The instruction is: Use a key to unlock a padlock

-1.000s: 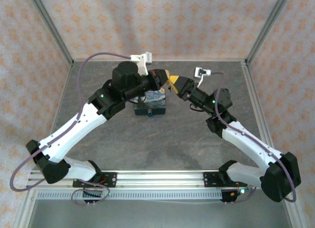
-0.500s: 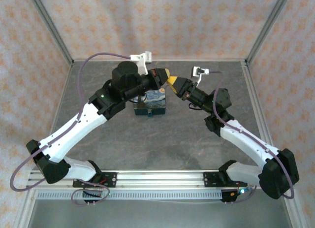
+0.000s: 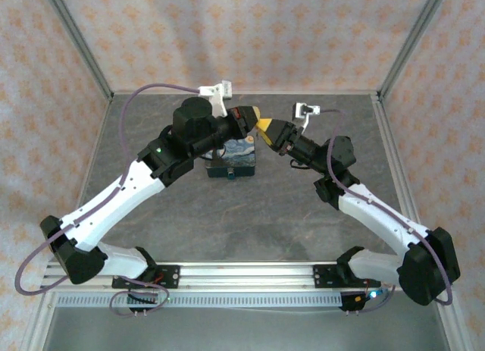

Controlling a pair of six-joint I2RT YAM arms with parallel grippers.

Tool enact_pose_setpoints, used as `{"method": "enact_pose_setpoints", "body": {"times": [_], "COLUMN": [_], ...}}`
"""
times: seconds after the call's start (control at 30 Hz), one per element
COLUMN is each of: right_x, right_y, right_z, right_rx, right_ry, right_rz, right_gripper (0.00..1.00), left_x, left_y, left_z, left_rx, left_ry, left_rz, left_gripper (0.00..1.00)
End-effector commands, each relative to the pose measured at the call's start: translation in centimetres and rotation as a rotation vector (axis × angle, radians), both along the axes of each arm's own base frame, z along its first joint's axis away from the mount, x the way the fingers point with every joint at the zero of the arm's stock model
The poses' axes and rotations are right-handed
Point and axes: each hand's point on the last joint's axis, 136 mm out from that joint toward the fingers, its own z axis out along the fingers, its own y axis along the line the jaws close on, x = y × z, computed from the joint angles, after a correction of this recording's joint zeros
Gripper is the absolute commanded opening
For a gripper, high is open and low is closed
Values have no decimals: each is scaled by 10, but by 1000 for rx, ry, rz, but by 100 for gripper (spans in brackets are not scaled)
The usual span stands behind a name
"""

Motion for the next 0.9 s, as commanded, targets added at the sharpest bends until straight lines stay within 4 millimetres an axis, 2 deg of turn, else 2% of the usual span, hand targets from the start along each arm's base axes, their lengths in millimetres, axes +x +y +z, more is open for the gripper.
{"method": "enact_pose_setpoints", "body": {"times": [0.0, 0.2, 0.4, 0.57, 0.6, 0.67, 0.77, 0.87], "right_x": [-14, -9, -5, 3, 3, 3, 1, -3], "right_y": [1, 2, 1, -1, -2, -3, -6, -9], "right_z": [17, 8, 6, -3, -3, -3, -4, -4], "right_rx": [21, -1, -12, -60, -70, -95, -151, -221], "right_ry": [-83, -58, -54, -36, -40, -51, -76, -105], "right_rz": [34, 14, -10, -61, -67, -74, -88, -96], "right_gripper": [27, 20, 1, 0, 0, 0, 0, 0], "left_x": [-2, -4, -7, -10, -10, -10, -10, -10], "left_y": [7, 9, 9, 12, 12, 14, 18, 20], "left_z": [16, 19, 22, 22, 21, 16, 14, 13], "left_rx": [-46, -56, -67, -69, -62, -43, -60, -76], "left_ry": [-36, -43, -46, -44, -36, -7, 25, 63], "left_rz": [29, 30, 21, 24, 24, 31, 12, -24], "left_gripper": [0, 0, 0, 0, 4, 38, 48, 51]}}
